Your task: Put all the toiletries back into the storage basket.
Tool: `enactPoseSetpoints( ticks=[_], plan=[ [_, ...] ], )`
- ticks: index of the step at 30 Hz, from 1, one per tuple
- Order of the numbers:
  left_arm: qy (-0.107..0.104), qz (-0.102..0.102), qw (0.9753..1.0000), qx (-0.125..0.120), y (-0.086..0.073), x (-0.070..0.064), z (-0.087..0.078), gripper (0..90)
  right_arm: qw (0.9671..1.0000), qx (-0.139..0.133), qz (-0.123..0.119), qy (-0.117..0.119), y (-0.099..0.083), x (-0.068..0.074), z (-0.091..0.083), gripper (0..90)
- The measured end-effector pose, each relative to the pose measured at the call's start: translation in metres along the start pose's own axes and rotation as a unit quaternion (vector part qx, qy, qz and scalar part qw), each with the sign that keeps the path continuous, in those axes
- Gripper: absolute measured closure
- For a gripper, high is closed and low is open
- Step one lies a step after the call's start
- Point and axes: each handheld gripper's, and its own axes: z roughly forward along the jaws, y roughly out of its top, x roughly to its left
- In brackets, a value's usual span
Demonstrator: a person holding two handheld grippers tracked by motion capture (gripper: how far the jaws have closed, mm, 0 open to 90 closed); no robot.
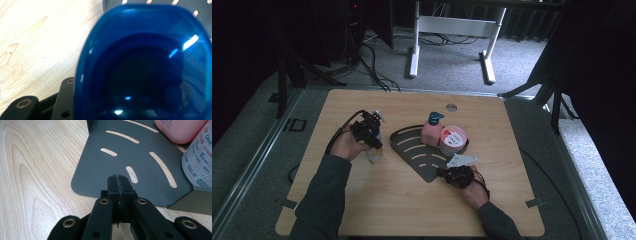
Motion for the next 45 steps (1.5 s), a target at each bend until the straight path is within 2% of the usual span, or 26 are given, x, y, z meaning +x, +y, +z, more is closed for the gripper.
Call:
enactPoseSetpoints(
  ticks=[8, 11, 17, 23, 31, 32, 39, 42, 45],
  plan=[
    [-0.001, 0.007, 1.0, -0.006, -0.003, -0.006, -0.001, 55.5, 1.0, 0.0, 0.001, 0.0, 0.0, 0.0, 0.0, 90.0],
    [-0.013, 0.007, 0.9998, -0.011, -0.004, -0.007, -0.001, 55.6, 1.0, 0.0, 0.0, 0.0, 0.0, 0.0, 0.0, 90.0],
    [-0.007, 0.016, 0.9998, -0.013, -0.003, -0.013, -0.002, 55.6, 1.0, 0.0, 0.0, 0.0, 0.0, 0.0, 0.0, 90.0],
    [-0.015, 0.025, 0.9994, -0.019, -0.001, -0.021, -0.005, 55.7, 1.0, 0.0, -0.001, 0.0, 0.0, 0.0, 0.0, 90.0],
    [-0.021, 0.049, 0.9984, -0.021, 0.005, -0.036, -0.009, 55.6, 1.0, 0.0, 0.0, 0.0, 0.0, 0.0, 0.0, 90.0],
    [-0.024, 0.056, 0.9979, -0.02, 0.007, -0.04, -0.011, 55.6, 1.0, 0.0, 0.0, 0.0, 0.0, 0.0, 0.0, 90.0],
    [-0.034, 0.076, 0.9962, -0.025, 0.012, -0.054, -0.014, 55.6, 1.0, 0.0, 0.0, 0.0, 0.0, 0.0, 0.0, 90.0],
    [-0.034, 0.078, 0.9961, -0.025, 0.013, -0.056, -0.014, 55.6, 1.0, 0.0, 0.0, 0.0, 0.0, 0.0, 0.0, 90.0],
    [-0.039, 0.091, 0.9949, -0.023, 0.016, -0.063, -0.013, 55.6, 1.0, 0.0, 0.0, 0.0, 0.0, 0.0, 0.0, 90.0]
  ],
)
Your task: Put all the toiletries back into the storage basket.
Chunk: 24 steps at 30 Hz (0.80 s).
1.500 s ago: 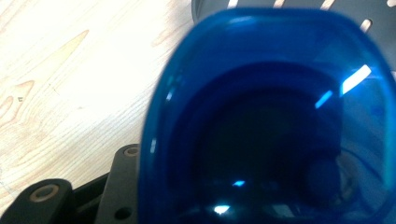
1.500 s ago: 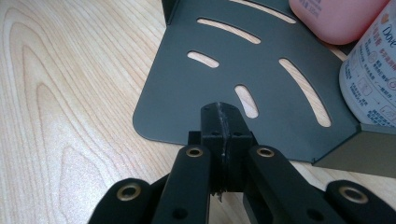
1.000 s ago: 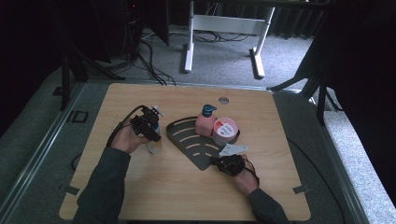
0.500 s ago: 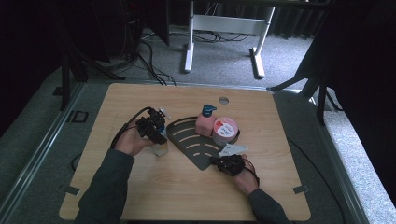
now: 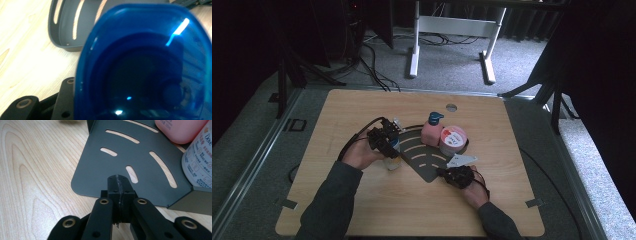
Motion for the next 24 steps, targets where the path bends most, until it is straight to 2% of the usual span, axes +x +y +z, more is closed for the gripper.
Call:
enactPoseSetpoints(
  ticks=[17, 24],
  plan=[
    [-0.023, 0.033, 0.9992, 0.003, 0.016, -0.02, 0.01, 55.5, 1.0, 0.0, 0.0, 0.0, 0.0, 0.0, 0.0, 90.0],
    [-0.029, 0.039, 0.9988, 0.0, 0.021, -0.025, 0.012, 55.5, 1.0, 0.0, 0.001, 0.001, 0.0, 0.0, 0.0, 90.0]
  ],
)
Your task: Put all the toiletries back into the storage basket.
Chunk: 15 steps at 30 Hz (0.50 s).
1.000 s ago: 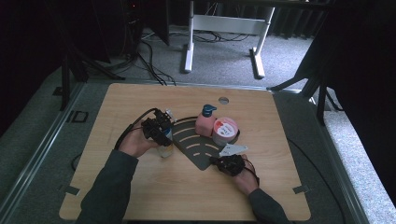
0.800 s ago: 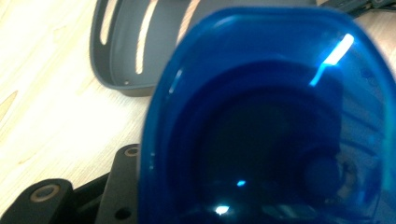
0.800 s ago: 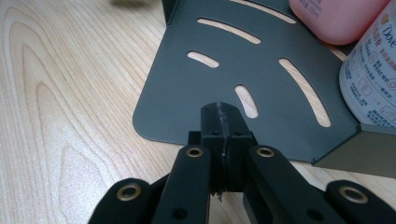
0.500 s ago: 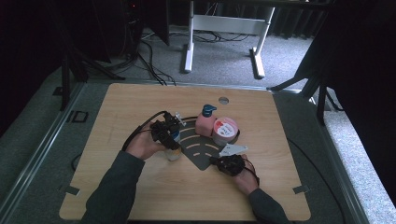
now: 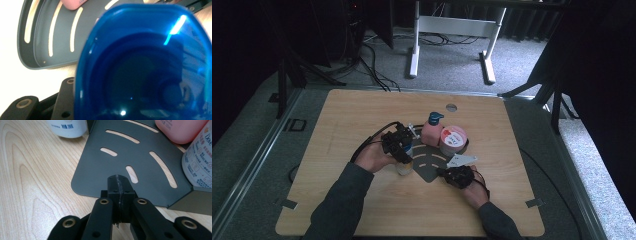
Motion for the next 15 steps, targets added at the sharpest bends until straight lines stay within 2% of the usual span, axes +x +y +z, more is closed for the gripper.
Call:
enactPoseSetpoints(
  ticks=[15],
  plan=[
    [-0.012, 0.011, 0.9998, -0.004, 0.014, -0.008, 0.007, 55.5, 1.0, 0.0, 0.0, 0.0, 0.0, 0.0, 0.0, 90.0]
  ],
)
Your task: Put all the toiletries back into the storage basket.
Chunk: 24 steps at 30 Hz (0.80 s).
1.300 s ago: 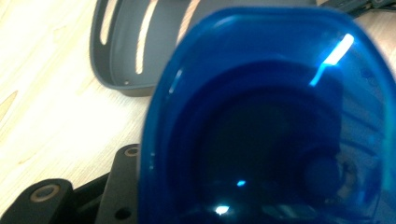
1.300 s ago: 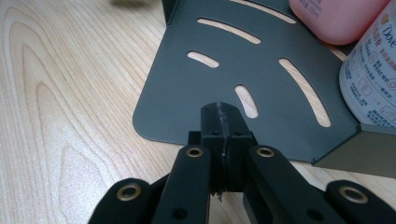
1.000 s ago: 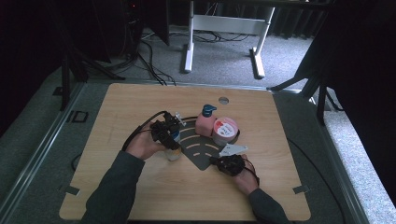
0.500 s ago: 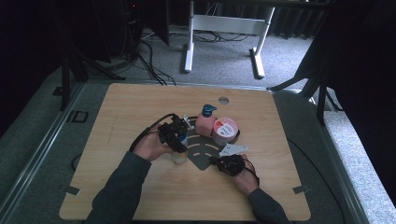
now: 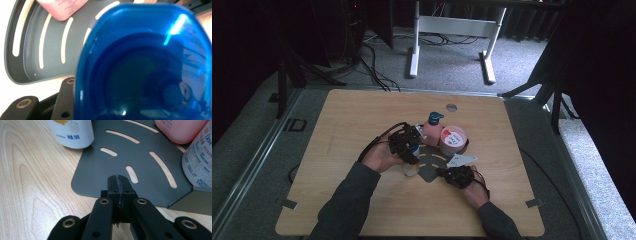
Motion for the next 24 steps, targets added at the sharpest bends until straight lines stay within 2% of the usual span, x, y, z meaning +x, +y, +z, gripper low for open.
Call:
enactPoseSetpoints(
  ticks=[6, 15, 24],
  plan=[
    [-0.002, 0.009, 0.9999, -0.006, 0.012, -0.003, 0.0, 55.5, 1.0, 0.001, 0.001, 0.001, 0.0, 0.0, 0.0, 90.0],
    [-0.003, 0.012, 0.9999, -0.005, 0.021, -0.003, 0.003, 55.5, 1.0, 0.0, -0.001, 0.0, 0.0, 0.0, 0.0, 90.0],
    [0.0, -0.002, 1.0, -0.01, 0.024, 0.003, 0.006, 55.5, 1.0, 0.0, 0.0, 0.001, 0.0, 0.0, 0.0, 90.0]
  ],
)
